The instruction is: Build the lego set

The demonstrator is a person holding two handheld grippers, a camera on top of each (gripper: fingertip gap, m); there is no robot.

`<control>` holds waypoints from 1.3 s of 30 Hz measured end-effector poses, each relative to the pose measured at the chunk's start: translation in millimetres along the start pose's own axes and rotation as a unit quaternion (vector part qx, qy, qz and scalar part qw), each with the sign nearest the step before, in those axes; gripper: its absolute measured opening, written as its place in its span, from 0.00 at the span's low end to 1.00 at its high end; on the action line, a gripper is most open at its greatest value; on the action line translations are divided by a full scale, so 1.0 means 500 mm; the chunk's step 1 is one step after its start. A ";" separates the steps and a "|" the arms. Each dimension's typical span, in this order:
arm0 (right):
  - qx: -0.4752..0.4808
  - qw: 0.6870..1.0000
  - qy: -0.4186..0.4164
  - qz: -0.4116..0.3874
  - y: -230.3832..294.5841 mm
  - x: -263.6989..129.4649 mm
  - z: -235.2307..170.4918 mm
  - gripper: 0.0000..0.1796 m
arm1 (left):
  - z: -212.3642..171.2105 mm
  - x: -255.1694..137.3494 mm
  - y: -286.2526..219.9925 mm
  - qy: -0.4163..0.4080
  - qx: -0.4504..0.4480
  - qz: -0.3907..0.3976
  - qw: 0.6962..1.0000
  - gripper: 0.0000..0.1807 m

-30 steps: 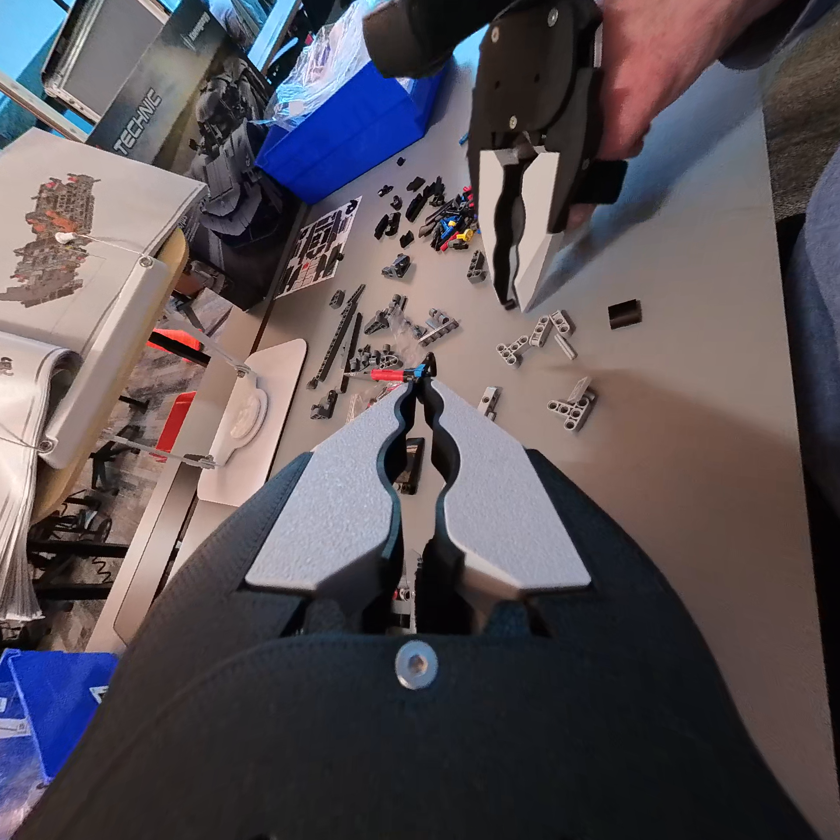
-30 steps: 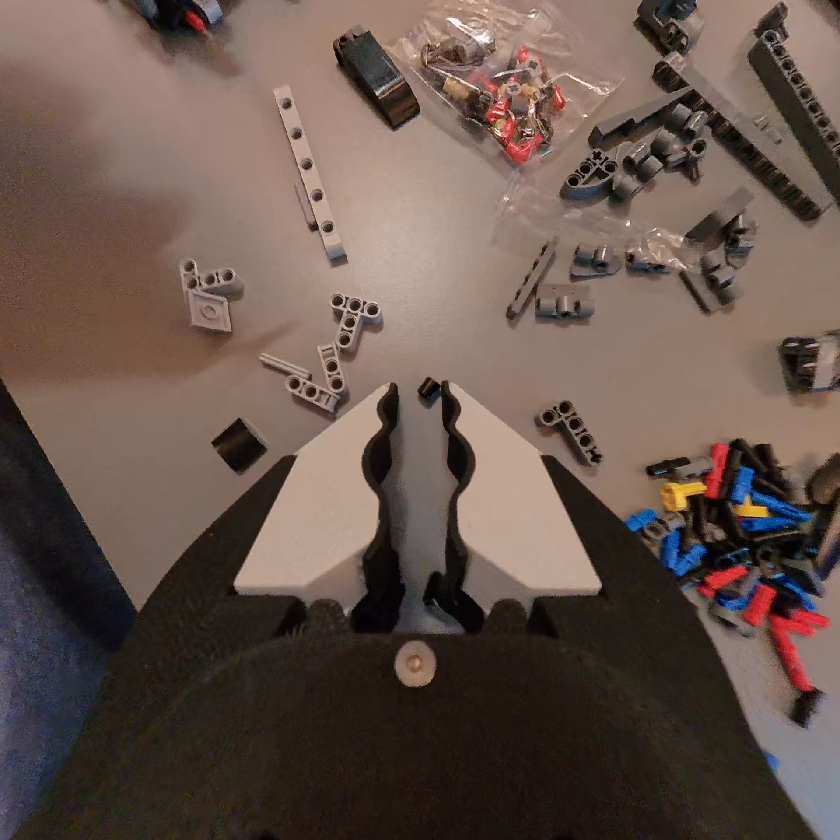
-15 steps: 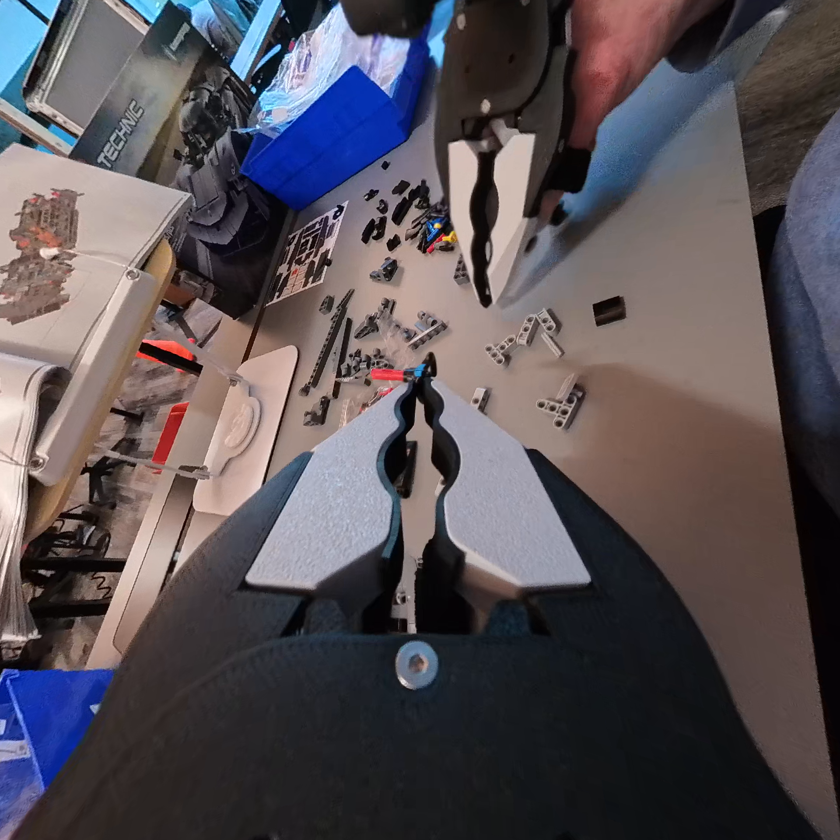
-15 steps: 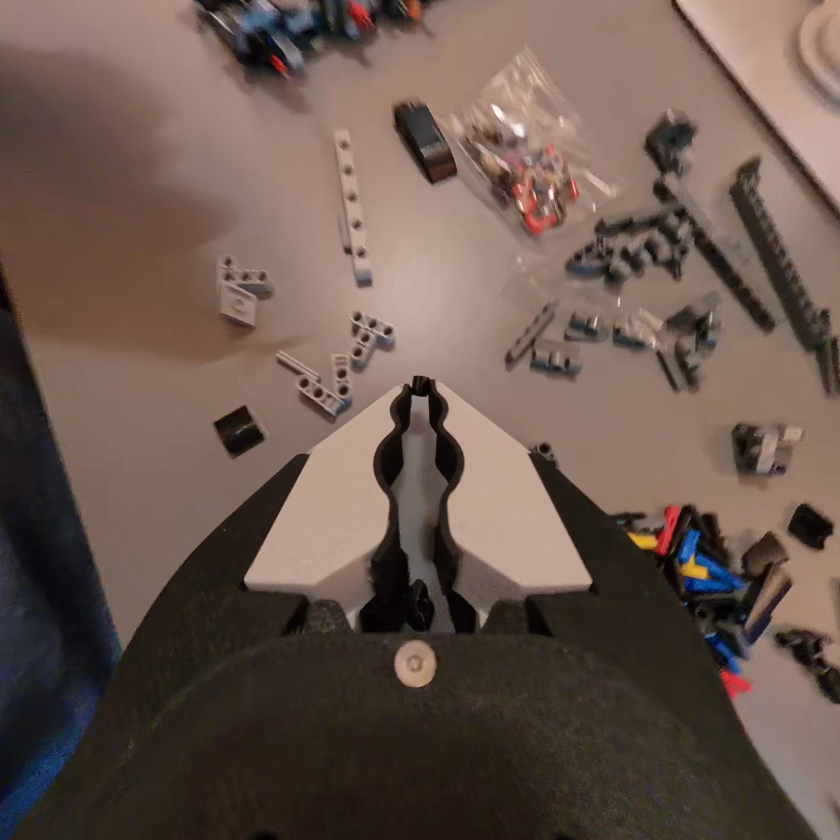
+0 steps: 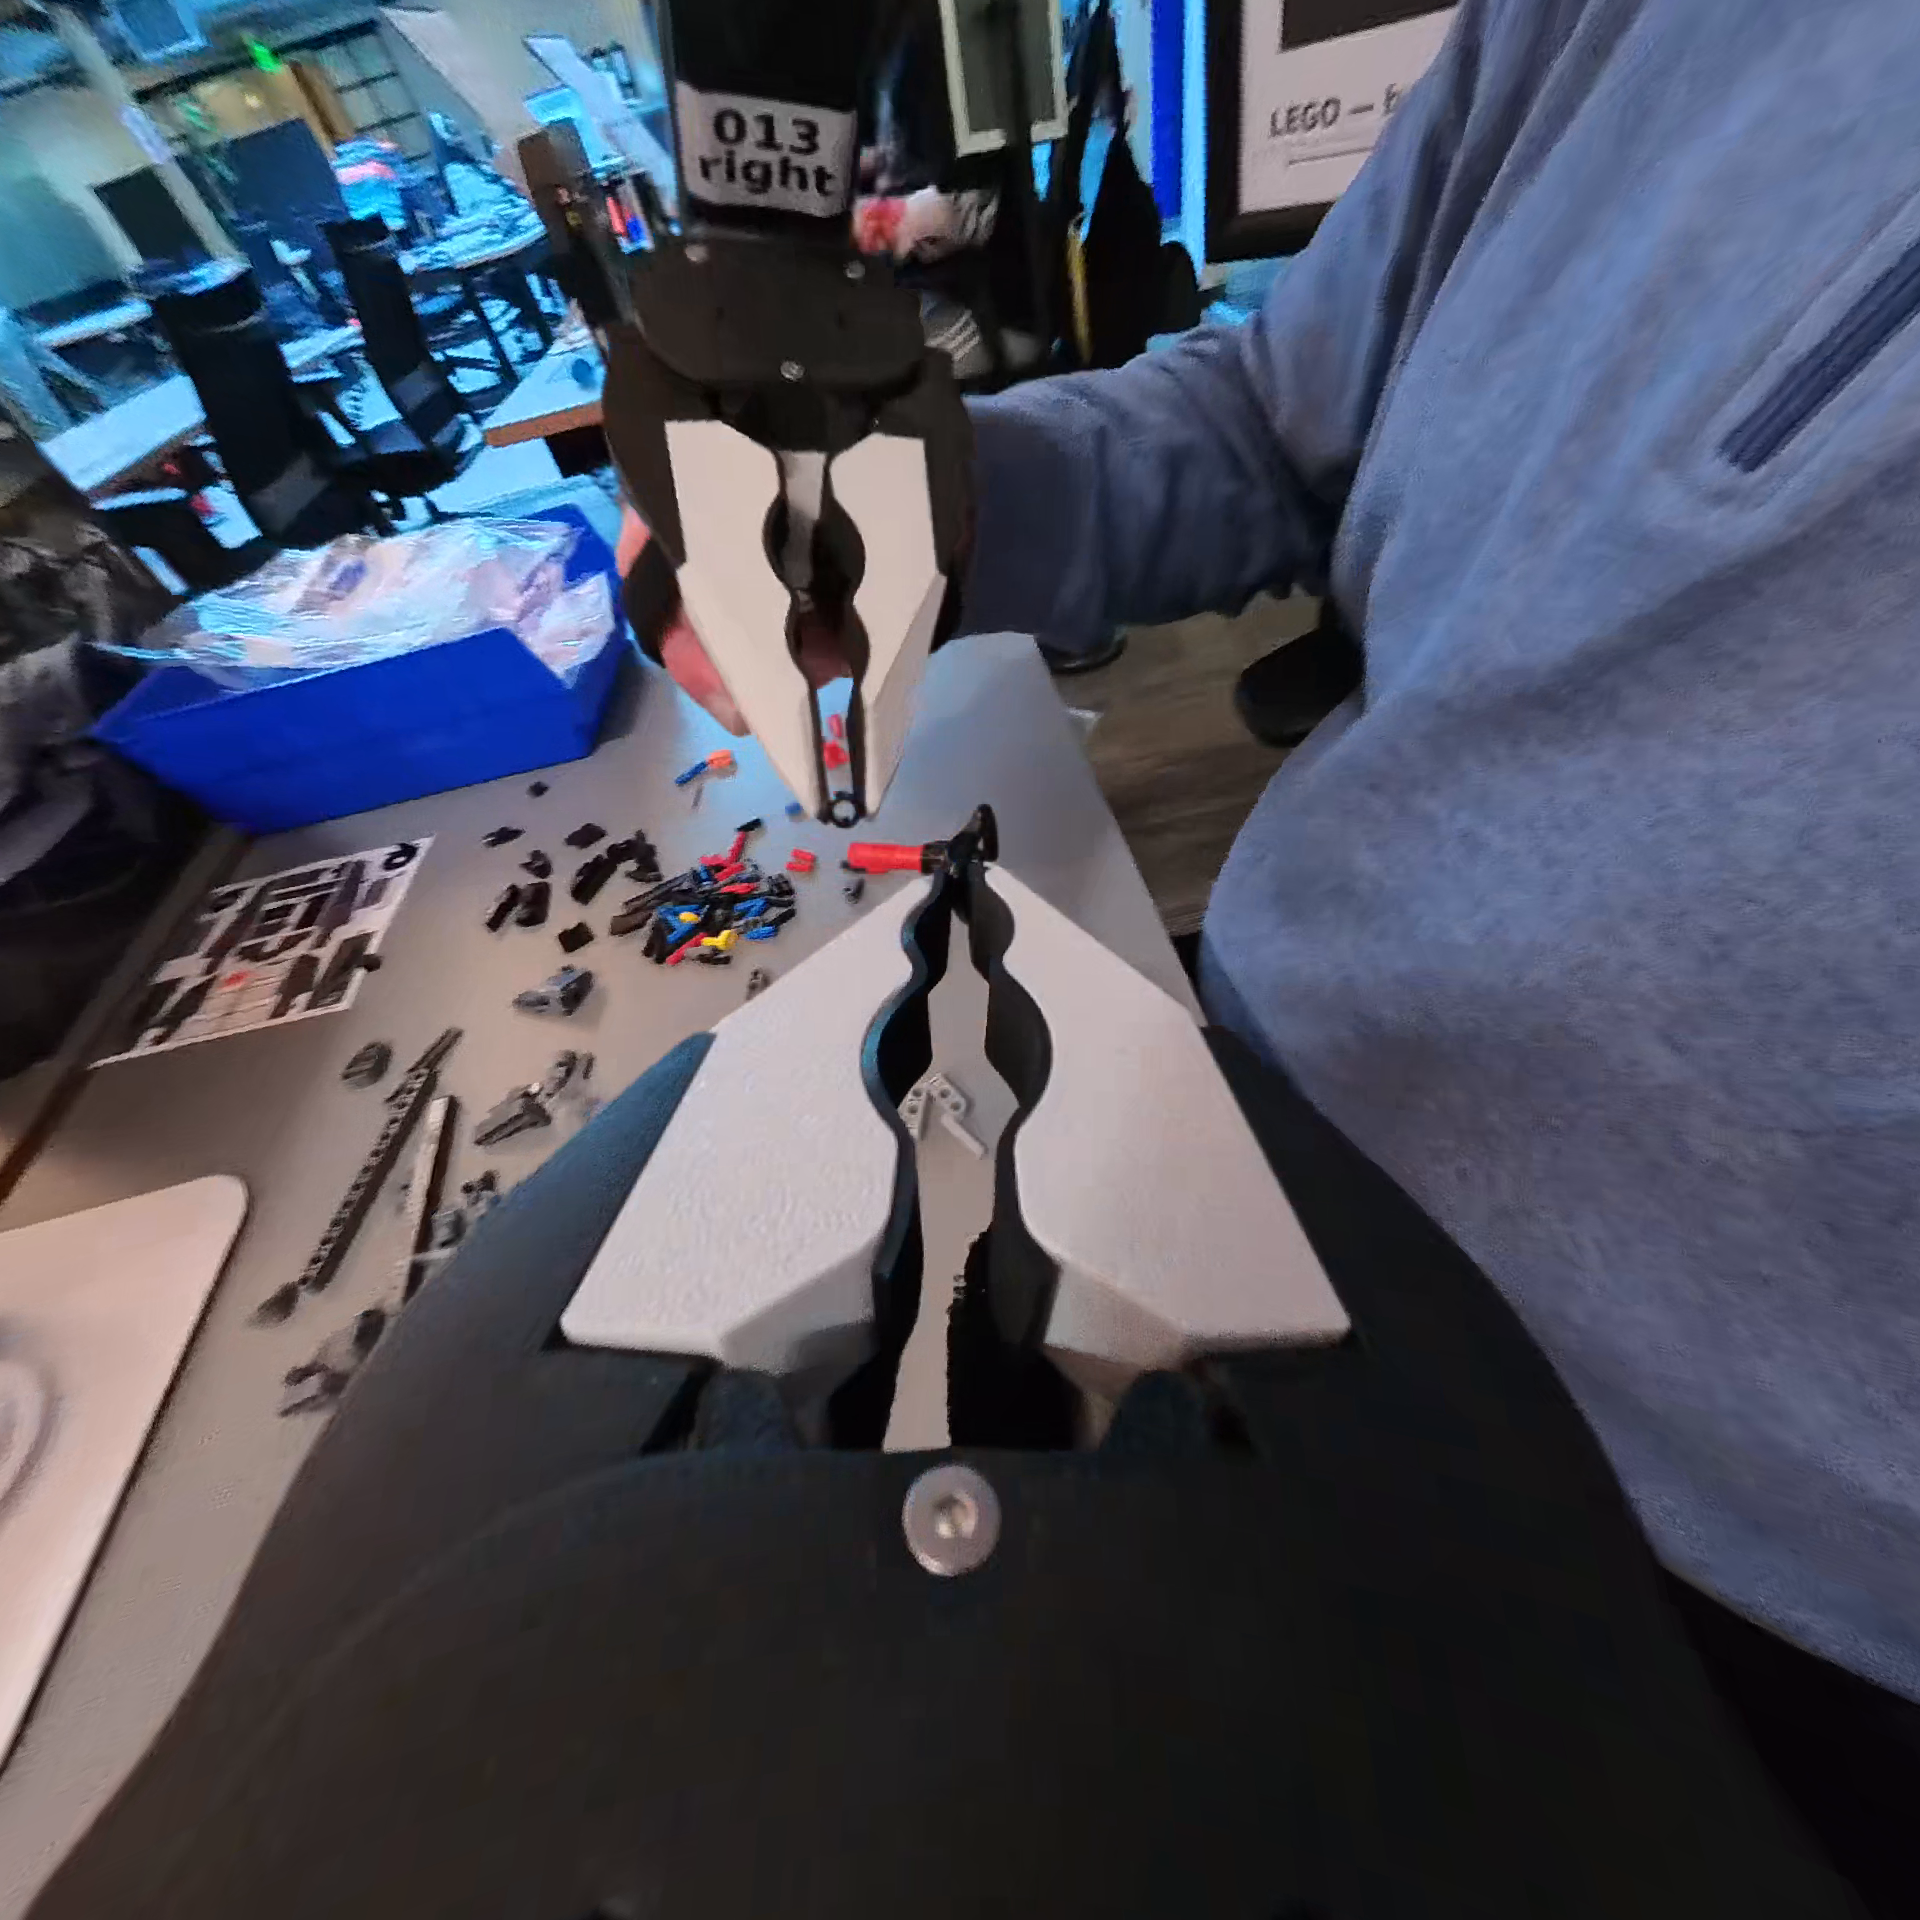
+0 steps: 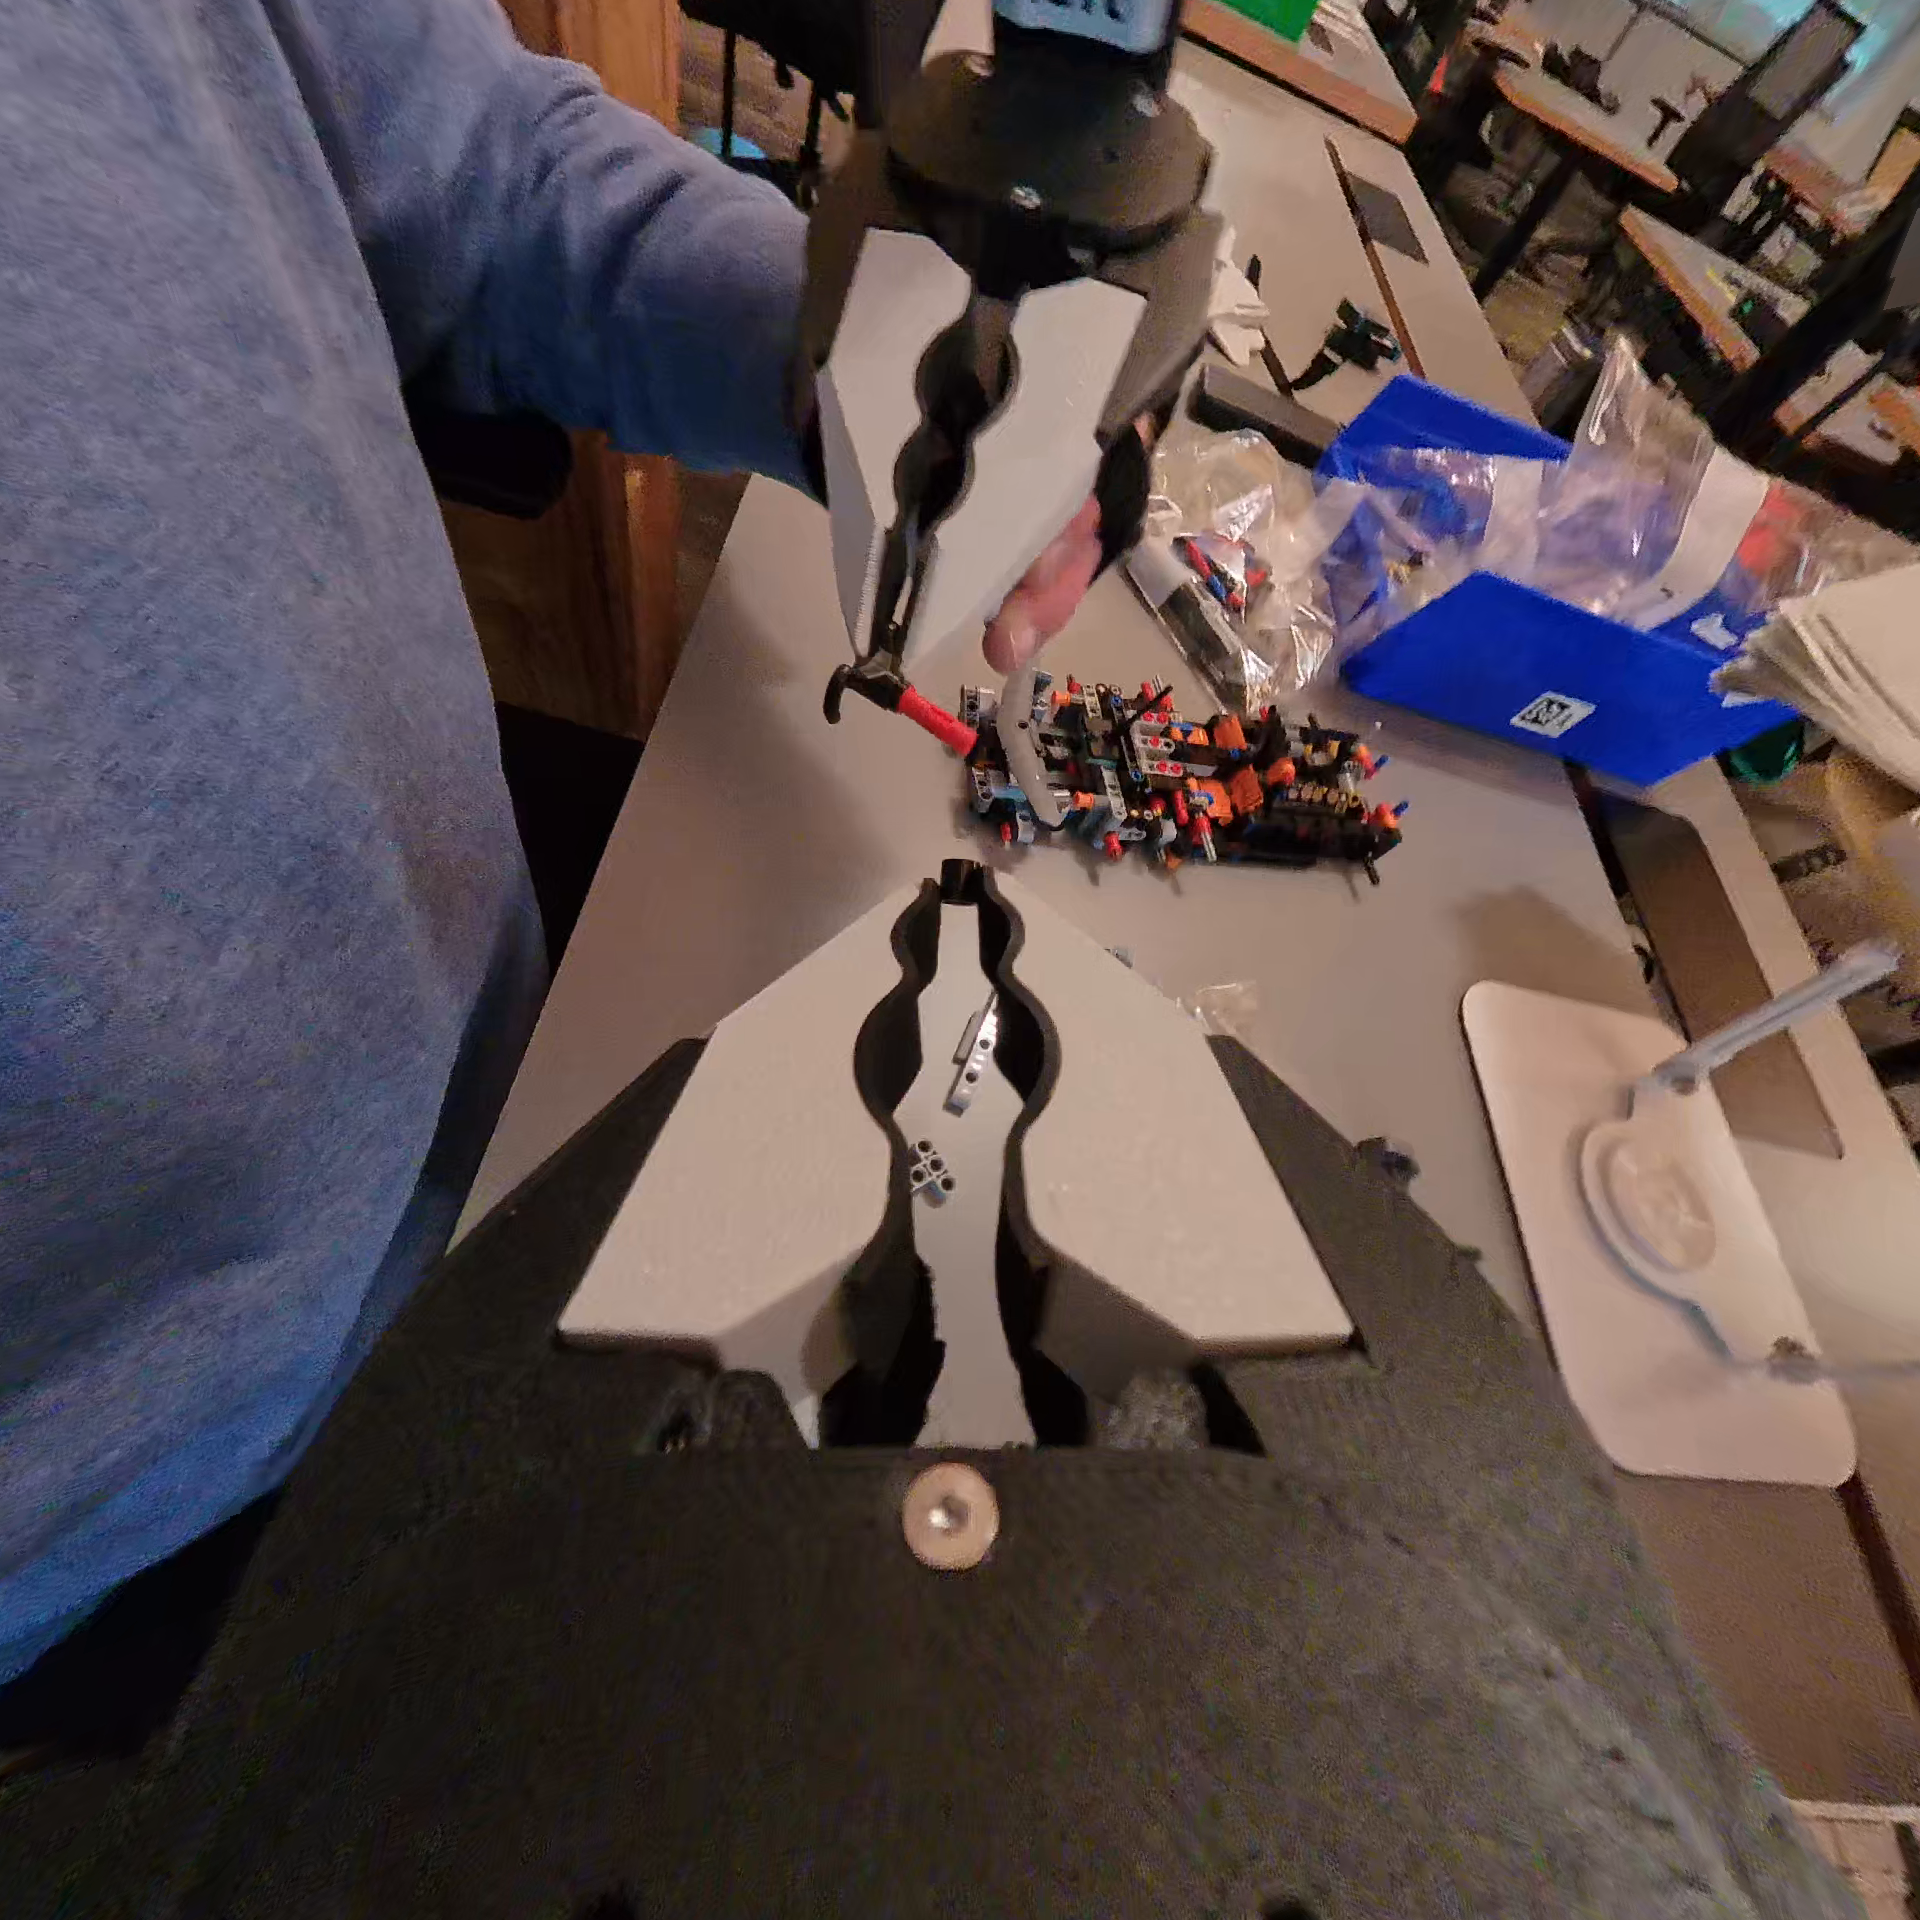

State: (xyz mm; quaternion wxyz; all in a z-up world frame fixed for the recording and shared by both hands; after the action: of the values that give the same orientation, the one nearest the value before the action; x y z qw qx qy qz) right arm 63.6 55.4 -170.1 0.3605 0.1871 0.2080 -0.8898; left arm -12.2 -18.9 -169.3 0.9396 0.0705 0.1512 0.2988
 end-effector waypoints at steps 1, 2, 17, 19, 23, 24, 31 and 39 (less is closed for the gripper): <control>-0.009 1.000 0.000 0.006 0.003 0.000 0.005 0.02 | 0.000 0.000 0.001 0.000 -0.007 -0.011 1.000 0.01; -0.016 1.000 -0.001 0.013 0.007 0.000 0.010 0.02 | 0.000 0.001 0.000 0.000 -0.013 -0.023 1.000 0.00; -0.049 0.998 -0.036 0.025 0.024 0.009 0.025 0.02 | 0.008 0.020 -0.005 -0.061 -0.111 -0.120 0.985 0.00; -0.054 0.997 -0.042 0.024 0.026 0.009 0.027 0.02 | 0.010 0.022 -0.006 -0.068 -0.122 -0.132 0.981 0.00; -0.064 0.996 -0.051 0.029 0.028 0.003 0.032 0.02 | 0.016 0.022 -0.005 -0.084 -0.144 -0.154 0.974 0.00; -0.071 0.996 -0.050 0.030 0.029 0.002 0.034 0.02 | 0.017 0.022 -0.004 -0.087 -0.150 -0.160 0.972 0.00; -0.128 0.991 -0.036 0.027 0.039 -0.005 0.057 0.02 | 0.030 0.017 -0.005 -0.119 -0.192 -0.213 0.951 0.00; -0.176 0.984 -0.011 0.018 0.046 -0.008 0.070 0.02 | 0.032 0.016 -0.004 -0.151 -0.238 -0.261 0.923 0.00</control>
State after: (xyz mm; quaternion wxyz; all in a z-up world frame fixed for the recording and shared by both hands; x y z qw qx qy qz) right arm 76.4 25.1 -144.1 0.4063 0.1142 0.3541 -0.8345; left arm 0.3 -16.4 -156.5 0.9851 -0.1528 -0.0551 0.0558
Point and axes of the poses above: each gripper's, where its closed fingertips meet, x out along the fingers, z out of its top, y = z × x across the jaws, the point moved 4 cm from there along -x, back along the fingers, and after that the axes turned 8 degrees about z, right-handed, at the moved point
